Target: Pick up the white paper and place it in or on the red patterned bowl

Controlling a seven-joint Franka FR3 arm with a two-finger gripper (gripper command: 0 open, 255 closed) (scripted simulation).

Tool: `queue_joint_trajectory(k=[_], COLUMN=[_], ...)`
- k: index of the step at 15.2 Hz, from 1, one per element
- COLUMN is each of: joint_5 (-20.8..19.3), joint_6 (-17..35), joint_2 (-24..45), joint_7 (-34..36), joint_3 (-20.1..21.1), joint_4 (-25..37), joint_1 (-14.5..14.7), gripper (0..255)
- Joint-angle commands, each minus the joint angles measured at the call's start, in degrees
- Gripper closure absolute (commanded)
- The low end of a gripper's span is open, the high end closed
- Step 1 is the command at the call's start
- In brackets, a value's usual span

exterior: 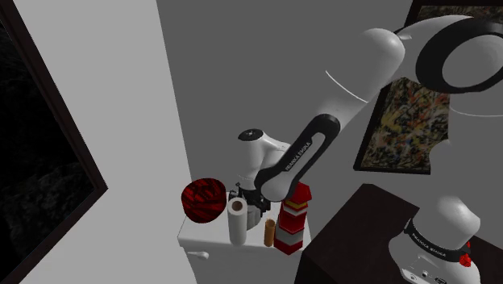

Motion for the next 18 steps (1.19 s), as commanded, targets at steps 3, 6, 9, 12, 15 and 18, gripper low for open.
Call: queue_joint_trajectory(k=[3,6,9,12,15,18], joint_5=[-0.2,-0.3,-0.5,-0.6,-0.7,-0.8], joint_6=[-2.5,-4.5,-6.5,-8.6,-10.6,-12.8], joint_2=[-2.8,-4.9,-6.9,-8.8,-10.6,-12.3], joint_7=[0.2,0.2,0.3,0.4,0.4,0.5], joint_3=[-0.1,-0.2,-0.3,-0.4,-0.4,-0.4], joint_4=[-0.3,-0.4,-0.3,-0.2,0.1,0.5], joint_1=[0.2,0.2,0.3,0.3,0.4,0.4], gripper=[255,255,255,255,255,255])
